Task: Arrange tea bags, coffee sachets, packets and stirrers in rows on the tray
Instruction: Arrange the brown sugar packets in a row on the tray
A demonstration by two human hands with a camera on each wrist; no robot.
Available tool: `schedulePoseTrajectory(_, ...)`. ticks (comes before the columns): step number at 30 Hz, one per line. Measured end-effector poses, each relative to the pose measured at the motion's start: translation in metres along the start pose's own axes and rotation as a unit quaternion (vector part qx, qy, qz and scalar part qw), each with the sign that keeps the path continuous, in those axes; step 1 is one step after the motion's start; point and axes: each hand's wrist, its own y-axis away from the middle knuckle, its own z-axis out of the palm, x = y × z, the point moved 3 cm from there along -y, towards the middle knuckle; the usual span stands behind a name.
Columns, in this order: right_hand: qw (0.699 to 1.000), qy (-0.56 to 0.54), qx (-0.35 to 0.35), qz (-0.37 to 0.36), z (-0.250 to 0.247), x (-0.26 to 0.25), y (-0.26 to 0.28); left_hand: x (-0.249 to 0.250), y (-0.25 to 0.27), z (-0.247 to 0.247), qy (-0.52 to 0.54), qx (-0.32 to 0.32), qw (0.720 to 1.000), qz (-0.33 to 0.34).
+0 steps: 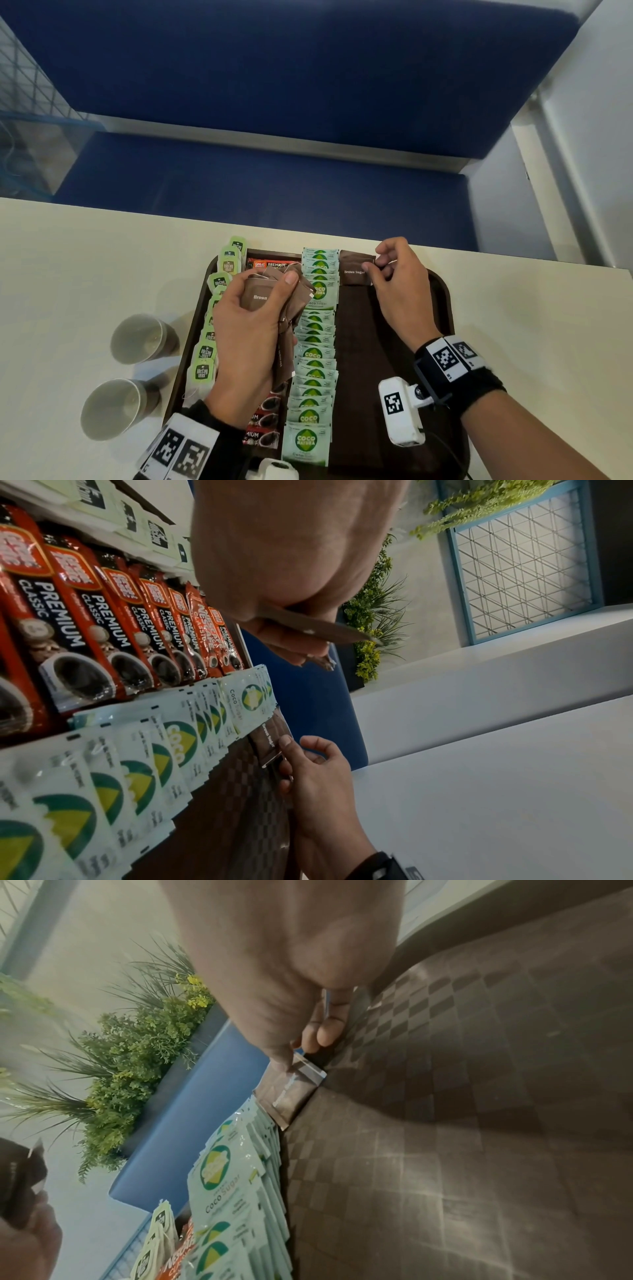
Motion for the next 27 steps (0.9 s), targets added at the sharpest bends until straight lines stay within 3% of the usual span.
schedulePoseTrajectory(7, 0.998, -0.052, 0.017, 0.008, -0.021, -0.025, 0.016, -0.001, -0.001, 0.007, -0.02, -0.019, 1.0, -0.003)
schedulePoseTrajectory(9, 0.99, -0.12, -0.066, 0.033, -0.027, -0.045, 0.027, 0.0, 0.0, 0.013, -0.029, -0.032, 0.999, 0.001)
schedulePoseTrajectory(11, 0.961, -0.184, -0.188, 0.08, -0.028, -0.065, 0.041, 0.0, 0.002, 0.018, -0.04, -0.05, 0.998, 0.009)
schedulePoseTrajectory(13, 0.943, -0.205, -0.244, 0.097, -0.029, -0.077, 0.052, 0.001, 0.004, 0.023, -0.06, -0.07, 0.996, 0.019)
schedulePoseTrajectory(17, 0.939, -0.228, -0.227, 0.118, -0.036, -0.079, 0.051, 0.003, 0.006, 0.029, -0.064, -0.081, 0.994, 0.038)
schedulePoseTrajectory(27, 0.933, -0.258, -0.2, 0.151, -0.049, -0.067, 0.045, 0.0, 0.006, 0.027, -0.028, -0.033, 0.998, 0.036)
